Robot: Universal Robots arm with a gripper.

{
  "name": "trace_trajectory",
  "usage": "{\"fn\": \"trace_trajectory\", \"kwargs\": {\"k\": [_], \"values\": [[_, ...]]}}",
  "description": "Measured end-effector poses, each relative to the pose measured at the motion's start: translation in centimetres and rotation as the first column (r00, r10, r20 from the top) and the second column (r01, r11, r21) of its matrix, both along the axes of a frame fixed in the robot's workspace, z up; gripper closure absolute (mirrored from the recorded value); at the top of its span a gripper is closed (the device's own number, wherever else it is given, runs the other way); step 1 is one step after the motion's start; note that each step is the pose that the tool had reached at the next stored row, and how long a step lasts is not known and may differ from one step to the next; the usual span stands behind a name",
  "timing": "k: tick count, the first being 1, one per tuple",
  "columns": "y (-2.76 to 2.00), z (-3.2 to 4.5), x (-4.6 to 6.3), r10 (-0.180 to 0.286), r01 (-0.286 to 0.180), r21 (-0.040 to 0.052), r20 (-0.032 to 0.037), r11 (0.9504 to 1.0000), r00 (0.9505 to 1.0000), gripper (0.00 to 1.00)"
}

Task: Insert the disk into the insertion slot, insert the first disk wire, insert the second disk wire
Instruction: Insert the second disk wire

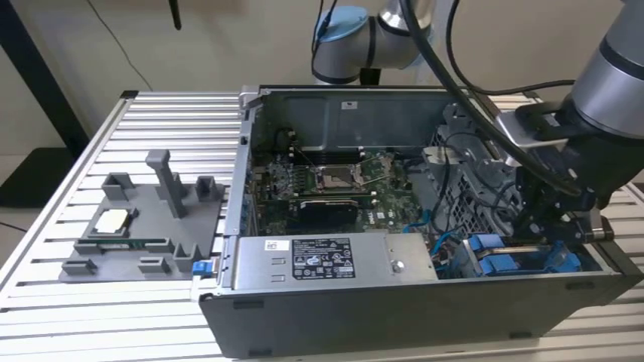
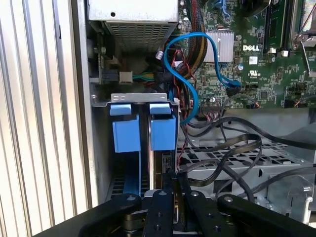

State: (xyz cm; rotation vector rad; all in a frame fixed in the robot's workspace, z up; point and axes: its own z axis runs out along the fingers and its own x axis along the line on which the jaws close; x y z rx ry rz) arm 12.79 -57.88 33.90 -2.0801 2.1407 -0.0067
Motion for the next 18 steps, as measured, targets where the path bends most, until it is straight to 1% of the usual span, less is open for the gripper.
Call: {"fn": "trace_trajectory", "kwargs": {"k": [3, 5, 6, 7, 8, 9, 11, 13, 18], "values": [[0.0, -0.42, 0.0, 0.0, 0.0, 0.0, 0.0002, 1.0, 1.0, 0.84], [0.01, -0.6, 0.0, 0.0, 0.0, 0.0028, 0.0006, 1.0, 1.0, 0.83], [0.02, -0.71, 0.0, 0.001, -0.001, 0.0061, 0.0007, 1.0, 1.0, 0.83], [0.01, -0.58, 0.0, 0.001, -0.001, 0.0057, -0.0001, 1.0, 1.0, 0.83], [0.01, -0.3, 0.0, 0.0, 0.0, 0.0051, -0.0008, 1.0, 1.0, 0.76], [0.0, 0.14, 0.0, 0.0, 0.0, 0.0033, -0.0015, 1.0, 1.0, 0.76], [0.0, 0.74, 0.0, 0.0, 0.0, 0.0037, -0.0021, 1.0, 1.0, 0.76], [0.0, 0.9, 0.0, 0.0, 0.0, 0.0037, -0.0021, 1.0, 1.0, 0.76], [0.0, 0.92, 0.0, 0.0, 0.0, 0.0035, -0.0027, 1.0, 1.0, 0.76]]}}
